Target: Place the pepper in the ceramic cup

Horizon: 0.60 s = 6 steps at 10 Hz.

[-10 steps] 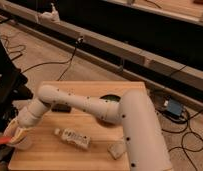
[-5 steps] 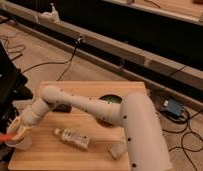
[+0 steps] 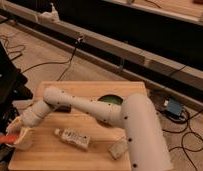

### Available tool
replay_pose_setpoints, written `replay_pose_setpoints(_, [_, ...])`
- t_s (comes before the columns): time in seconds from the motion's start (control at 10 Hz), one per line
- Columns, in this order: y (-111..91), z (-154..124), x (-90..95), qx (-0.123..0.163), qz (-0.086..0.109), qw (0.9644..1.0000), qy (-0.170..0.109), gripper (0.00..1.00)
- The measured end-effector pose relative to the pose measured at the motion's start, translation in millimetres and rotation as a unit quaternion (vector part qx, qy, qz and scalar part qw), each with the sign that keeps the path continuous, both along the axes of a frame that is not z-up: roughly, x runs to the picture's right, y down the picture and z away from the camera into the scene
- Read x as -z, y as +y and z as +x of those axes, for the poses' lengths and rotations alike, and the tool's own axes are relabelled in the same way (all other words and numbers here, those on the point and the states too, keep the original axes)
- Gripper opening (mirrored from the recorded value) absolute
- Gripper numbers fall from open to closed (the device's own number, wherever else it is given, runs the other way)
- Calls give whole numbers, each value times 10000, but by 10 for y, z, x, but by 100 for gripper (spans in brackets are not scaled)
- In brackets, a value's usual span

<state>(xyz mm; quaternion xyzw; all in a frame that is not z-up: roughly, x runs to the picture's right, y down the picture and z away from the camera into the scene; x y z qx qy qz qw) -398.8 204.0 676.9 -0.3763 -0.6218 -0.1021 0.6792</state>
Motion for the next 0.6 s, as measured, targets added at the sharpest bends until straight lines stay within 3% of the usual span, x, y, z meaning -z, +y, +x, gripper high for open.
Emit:
replay_pose_setpoints(0.3, [-84, 18, 39, -103, 95, 9999, -57, 78])
replay_pose_setpoints(0.6, [-387, 136, 134, -295, 499, 9983, -64, 78])
